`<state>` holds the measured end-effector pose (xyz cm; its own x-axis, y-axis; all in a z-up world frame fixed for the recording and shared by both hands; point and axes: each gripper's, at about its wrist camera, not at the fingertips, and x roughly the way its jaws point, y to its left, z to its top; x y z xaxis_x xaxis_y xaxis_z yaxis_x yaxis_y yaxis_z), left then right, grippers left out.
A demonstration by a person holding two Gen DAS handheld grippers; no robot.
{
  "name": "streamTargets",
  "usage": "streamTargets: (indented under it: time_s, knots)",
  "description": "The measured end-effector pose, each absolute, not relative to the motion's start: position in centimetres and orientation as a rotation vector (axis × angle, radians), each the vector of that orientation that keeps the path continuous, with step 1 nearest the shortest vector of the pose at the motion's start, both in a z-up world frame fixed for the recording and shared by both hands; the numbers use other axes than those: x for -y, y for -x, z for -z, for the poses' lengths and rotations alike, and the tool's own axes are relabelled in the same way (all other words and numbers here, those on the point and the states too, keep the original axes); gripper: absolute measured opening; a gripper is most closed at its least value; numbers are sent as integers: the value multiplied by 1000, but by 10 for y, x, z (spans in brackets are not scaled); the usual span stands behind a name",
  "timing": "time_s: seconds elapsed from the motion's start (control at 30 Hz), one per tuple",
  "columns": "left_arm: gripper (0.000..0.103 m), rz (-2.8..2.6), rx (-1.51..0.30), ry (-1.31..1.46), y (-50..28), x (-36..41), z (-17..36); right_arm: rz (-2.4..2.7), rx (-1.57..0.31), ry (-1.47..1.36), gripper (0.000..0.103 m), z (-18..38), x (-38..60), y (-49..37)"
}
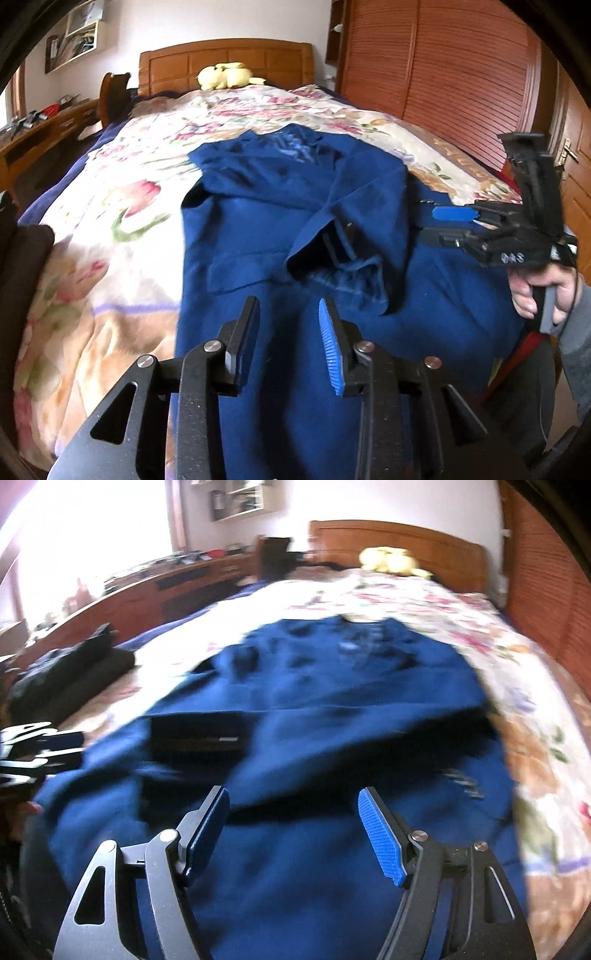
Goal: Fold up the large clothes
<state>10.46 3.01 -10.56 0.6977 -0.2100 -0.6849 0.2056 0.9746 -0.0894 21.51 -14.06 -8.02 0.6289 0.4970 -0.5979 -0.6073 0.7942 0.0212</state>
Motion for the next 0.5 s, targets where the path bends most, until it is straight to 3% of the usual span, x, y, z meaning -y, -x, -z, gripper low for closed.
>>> streamTargets:
  time_s: [0.13,0.2,0.27,0.37,0.5]
  knots:
    - [34,215,-772,14,-100,-39,110,-748,-639,225,63,85,98,-199]
    - [34,208,-773,13,-99,-41,112,-791,-658,248,51,91,80,-195]
    - [34,204,-774,17,-98,-42,113,-777,-666,304,28,98,66,-194]
    - [34,202,-773,19,-97,-44,113,-753,-677,345,7,103,62,-196]
    - [34,200,-769,21,-95,-45,113,-748,-648,317,3,92,73,-187]
